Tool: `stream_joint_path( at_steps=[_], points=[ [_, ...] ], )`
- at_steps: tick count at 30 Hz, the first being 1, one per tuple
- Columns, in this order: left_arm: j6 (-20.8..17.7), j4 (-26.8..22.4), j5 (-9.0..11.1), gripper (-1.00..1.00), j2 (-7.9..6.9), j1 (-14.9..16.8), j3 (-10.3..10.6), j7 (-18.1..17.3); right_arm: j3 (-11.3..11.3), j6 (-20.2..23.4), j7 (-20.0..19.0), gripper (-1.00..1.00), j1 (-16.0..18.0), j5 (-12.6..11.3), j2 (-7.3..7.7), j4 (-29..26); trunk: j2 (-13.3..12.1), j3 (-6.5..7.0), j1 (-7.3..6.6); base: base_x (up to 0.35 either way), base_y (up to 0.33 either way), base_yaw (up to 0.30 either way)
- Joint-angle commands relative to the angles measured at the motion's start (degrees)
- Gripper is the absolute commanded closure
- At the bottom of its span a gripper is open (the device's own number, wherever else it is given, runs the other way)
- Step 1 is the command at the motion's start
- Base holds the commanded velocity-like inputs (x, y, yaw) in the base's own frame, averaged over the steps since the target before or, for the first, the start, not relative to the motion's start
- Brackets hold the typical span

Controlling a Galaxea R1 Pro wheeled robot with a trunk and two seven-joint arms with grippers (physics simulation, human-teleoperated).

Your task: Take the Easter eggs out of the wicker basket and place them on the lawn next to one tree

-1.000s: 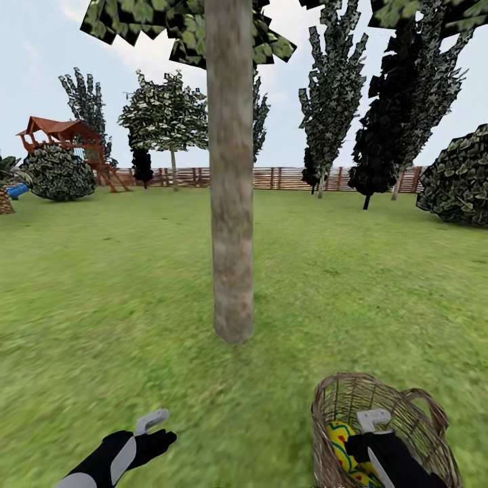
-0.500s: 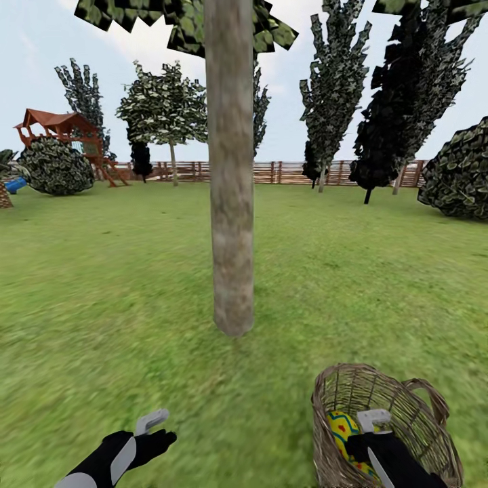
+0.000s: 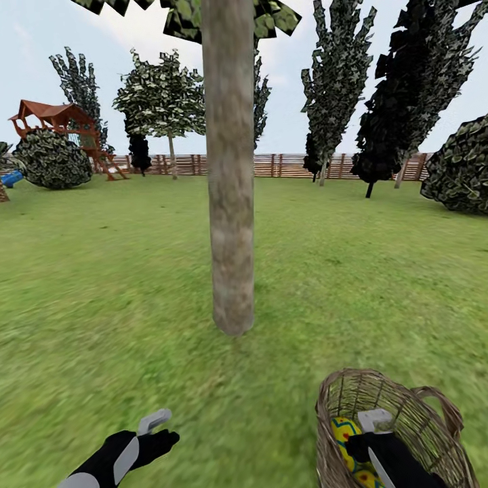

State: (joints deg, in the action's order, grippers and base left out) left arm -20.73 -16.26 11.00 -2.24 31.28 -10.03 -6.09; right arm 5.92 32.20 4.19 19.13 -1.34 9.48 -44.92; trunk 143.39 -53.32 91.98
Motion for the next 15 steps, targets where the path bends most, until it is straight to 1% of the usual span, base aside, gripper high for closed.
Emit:
stream_joint_path(
  at_steps=[1, 2, 4, 15],
  points=[
    [-0.13, -0.09, 0.25, -1.0, 0.04, 0.01, -0.32, -0.14, 0.32, 0.32, 0.38, -1.0, 0.03, -0.16, 0.08, -0.08, 0.02, -0.06, 0.02, 0.348, 0.0, 0.0],
    [0.02, -0.09, 0.25, -1.0, 0.04, 0.01, -0.33, -0.15, 0.32, 0.32, 0.38, -1.0, 0.03, -0.16, 0.04, -0.08, 0.02, -0.06, 0.02, 0.283, 0.0, 0.0],
    [0.12, -0.09, 0.25, -1.0, 0.04, 0.01, -0.34, -0.15, 0.32, 0.32, 0.38, -1.0, 0.03, -0.16, 0.06, -0.08, 0.02, -0.06, 0.02, 0.095, 0.0, 0.0],
    [0.23, -0.09, 0.25, -1.0, 0.24, 0.01, -0.34, -0.15, 0.32, 0.32, 0.37, -1.0, 0.03, -0.16, 0.06, -0.08, 0.02, -0.06, 0.02, 0.009, 0.0, 0.0]
  ],
)
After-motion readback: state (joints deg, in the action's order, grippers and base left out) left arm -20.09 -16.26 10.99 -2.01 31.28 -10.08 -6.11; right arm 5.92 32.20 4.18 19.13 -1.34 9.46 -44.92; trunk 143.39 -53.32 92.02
